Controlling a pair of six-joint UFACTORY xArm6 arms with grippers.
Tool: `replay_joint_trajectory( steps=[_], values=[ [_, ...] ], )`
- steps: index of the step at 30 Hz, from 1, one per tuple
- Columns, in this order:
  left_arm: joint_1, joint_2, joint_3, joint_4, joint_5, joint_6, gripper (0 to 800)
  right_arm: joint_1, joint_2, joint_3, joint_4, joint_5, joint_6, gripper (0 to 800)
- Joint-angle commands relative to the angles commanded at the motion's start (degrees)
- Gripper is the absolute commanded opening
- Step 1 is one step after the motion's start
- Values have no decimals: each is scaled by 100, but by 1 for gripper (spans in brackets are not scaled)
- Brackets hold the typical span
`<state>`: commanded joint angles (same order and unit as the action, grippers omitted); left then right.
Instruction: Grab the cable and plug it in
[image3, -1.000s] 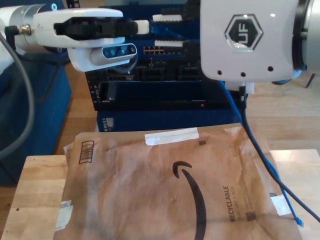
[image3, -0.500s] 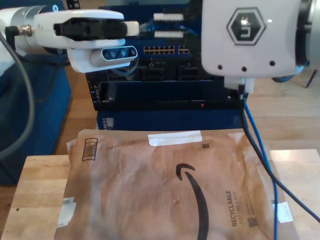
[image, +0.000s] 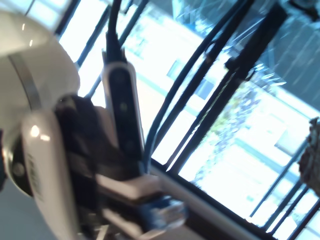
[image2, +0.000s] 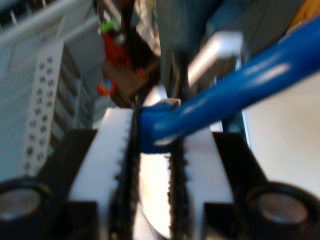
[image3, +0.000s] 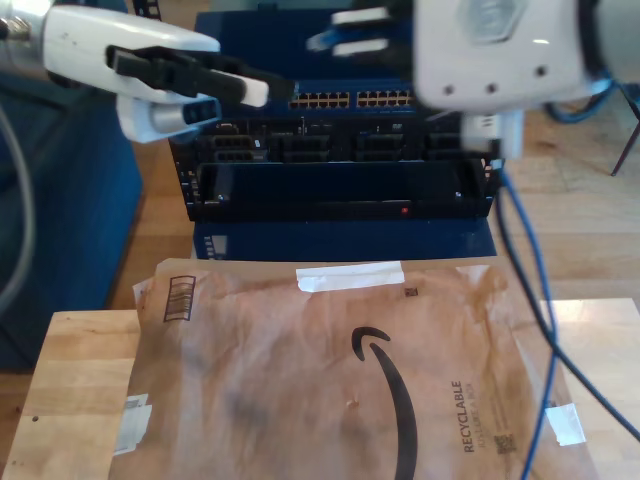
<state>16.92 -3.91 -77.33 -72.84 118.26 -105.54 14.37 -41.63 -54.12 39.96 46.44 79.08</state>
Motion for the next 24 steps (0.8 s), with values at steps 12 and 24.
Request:
replay_joint_trajectory(
  steps=[12, 24],
  values=[
    [316, -492, -607, 4431, -352, 1292, 800, -1336, 633, 123, -791, 1477, 703, 3],
    [1600, -1327, 2101, 7086, -993, 3807, 800, -1292, 1662, 387, -1873, 1609, 1336, 3]
  ],
)
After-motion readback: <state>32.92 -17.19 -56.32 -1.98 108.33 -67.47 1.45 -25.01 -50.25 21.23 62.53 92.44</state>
